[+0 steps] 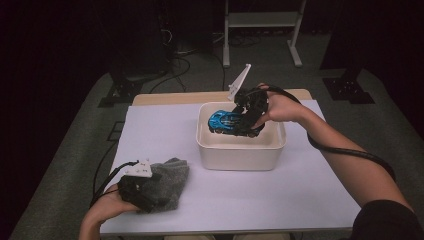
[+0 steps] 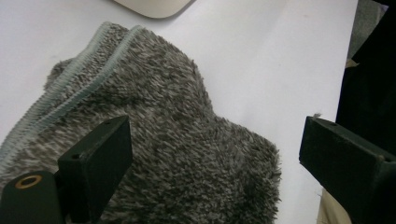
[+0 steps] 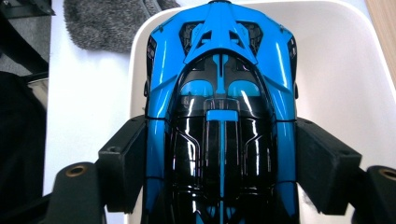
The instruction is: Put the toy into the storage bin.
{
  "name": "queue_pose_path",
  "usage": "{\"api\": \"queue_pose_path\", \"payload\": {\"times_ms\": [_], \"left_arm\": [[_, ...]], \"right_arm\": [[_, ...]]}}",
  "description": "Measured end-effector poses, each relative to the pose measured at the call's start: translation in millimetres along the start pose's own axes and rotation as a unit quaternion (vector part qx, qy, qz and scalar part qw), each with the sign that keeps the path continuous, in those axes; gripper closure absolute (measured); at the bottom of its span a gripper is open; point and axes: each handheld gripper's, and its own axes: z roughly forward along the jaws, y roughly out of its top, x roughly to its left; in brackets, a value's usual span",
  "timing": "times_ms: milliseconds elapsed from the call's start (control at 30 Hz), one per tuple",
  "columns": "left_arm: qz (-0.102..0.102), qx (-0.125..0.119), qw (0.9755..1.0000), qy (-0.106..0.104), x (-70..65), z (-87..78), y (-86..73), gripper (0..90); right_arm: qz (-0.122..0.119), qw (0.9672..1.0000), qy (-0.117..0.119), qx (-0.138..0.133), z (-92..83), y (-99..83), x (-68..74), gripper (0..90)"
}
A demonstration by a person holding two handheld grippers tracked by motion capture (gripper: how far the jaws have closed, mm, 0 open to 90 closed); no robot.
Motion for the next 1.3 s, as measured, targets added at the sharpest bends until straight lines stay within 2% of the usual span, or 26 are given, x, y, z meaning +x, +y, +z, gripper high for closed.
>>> {"api": "queue_pose_path", "payload": {"times_ms": [333, 667, 900, 1300], "left_arm": [[0.006, 0.000, 1.0000, 0.004, -2.2, -3.0, 1.9, 9.0], [0.006, 0.000, 1.0000, 0.003, -2.9, -2.5, 2.2, 9.0], [0.005, 0.000, 1.0000, 0.003, -2.6, -2.7, 1.5, 9.0], [0.005, 0.000, 1.0000, 0.001, -3.1, -2.1, 1.4, 9.0]], "right_arm": [[0.008, 0.9998, 0.008, 0.014, 18.1, -10.2, -4.5, 25.1], [0.012, 0.9997, 0.015, 0.011, 29.4, -16.0, -8.0, 25.1], [0.014, 0.9995, 0.023, 0.019, 41.4, -18.9, -9.9, 25.1], [0.018, 0.9990, 0.027, 0.029, 51.7, -24.0, -13.4, 25.1]]}}
